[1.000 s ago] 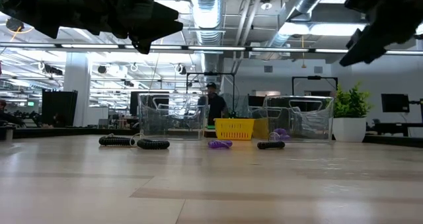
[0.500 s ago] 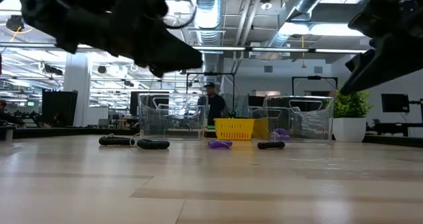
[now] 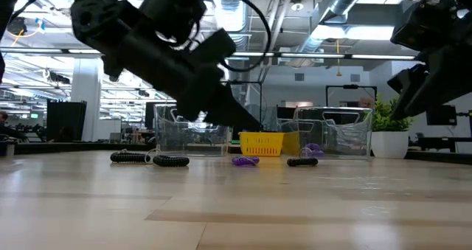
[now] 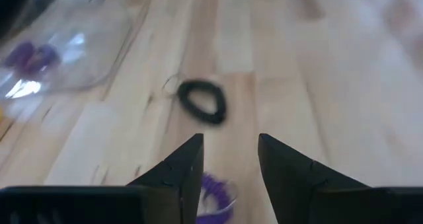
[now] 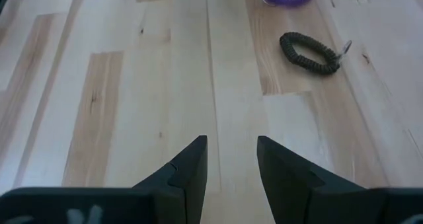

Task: Sort spring keychains
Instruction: Put the purple spring keychain into the right transparent bin

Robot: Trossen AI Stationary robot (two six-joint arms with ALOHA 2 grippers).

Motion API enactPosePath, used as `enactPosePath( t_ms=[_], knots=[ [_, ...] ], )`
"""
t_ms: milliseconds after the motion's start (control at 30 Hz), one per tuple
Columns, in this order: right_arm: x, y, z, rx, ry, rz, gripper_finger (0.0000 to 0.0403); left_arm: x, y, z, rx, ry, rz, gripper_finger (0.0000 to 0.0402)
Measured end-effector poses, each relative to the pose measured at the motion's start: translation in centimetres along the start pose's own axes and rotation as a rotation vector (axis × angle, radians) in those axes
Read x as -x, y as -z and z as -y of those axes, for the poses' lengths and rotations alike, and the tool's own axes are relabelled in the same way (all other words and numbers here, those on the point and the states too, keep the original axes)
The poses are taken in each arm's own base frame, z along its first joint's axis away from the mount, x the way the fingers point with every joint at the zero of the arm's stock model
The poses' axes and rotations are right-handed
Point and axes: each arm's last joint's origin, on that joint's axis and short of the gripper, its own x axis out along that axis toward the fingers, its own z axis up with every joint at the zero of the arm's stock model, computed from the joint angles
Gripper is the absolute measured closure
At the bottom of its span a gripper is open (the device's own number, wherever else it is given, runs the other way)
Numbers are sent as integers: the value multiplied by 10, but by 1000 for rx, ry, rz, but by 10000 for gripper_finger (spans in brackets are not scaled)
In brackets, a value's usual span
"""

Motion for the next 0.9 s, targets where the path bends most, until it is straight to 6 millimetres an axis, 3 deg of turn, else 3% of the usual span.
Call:
enactPosePath(
  t_ms=[300,733,900],
  knots=[
    [0,0,0,1,0,-2,281,-2,13,-3,-17,2,-109,260],
    [0,0,0,0,0,-1,281,-3,16,-7,-9,-3,-138,260],
    [0,0,0,0,0,0,281,-15,28,-4,-12,29,-163,266]
  ],
)
